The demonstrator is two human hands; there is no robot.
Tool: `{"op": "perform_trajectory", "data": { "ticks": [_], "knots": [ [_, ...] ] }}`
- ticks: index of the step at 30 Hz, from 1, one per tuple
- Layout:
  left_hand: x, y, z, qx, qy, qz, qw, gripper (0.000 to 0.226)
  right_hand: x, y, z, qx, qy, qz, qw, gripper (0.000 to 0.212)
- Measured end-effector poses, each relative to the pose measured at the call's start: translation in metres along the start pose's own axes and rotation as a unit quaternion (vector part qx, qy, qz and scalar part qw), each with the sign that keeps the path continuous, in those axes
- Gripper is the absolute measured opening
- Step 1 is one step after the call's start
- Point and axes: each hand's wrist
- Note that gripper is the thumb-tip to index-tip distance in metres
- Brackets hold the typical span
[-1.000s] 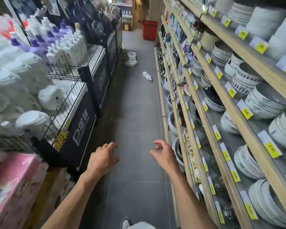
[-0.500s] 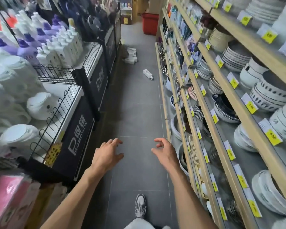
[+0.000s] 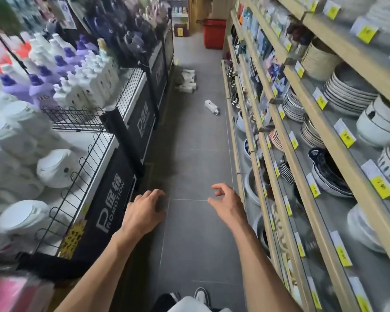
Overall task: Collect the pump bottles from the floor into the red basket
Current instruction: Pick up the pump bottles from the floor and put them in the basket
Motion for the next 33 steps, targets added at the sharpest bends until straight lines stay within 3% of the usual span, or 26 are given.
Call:
{"op": "perform_trajectory", "data": {
  "ticks": [13, 27, 33],
  "knots": [
    [-0.027, -0.123, 0.043, -0.01, 0.068, -0.047, 0.997, 0.055, 0.018, -0.094, 0.067, -0.016, 0.071, -0.002, 0.997, 0.033],
    [-0.064, -0.254, 0.088, 0.016, 0.077, -0.028, 0.996, 0.052, 0.012, -0.204, 0.139, -0.016, 0.077, -0.06, 0.995, 0.034],
    [-0.09, -0.323, 0.111, -0.036, 0.067, -0.071, 0.995, 0.051, -0.011, -0.281, 0.165, -0.017, 0.092, -0.075, 0.993, 0.036]
  ]
}}
Point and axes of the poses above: each hand's wrist, its own y-axis away from the middle knuckle, its own x-axis out of the palm, z = x × y, and after that the axes turned 14 degrees about x, right-handed
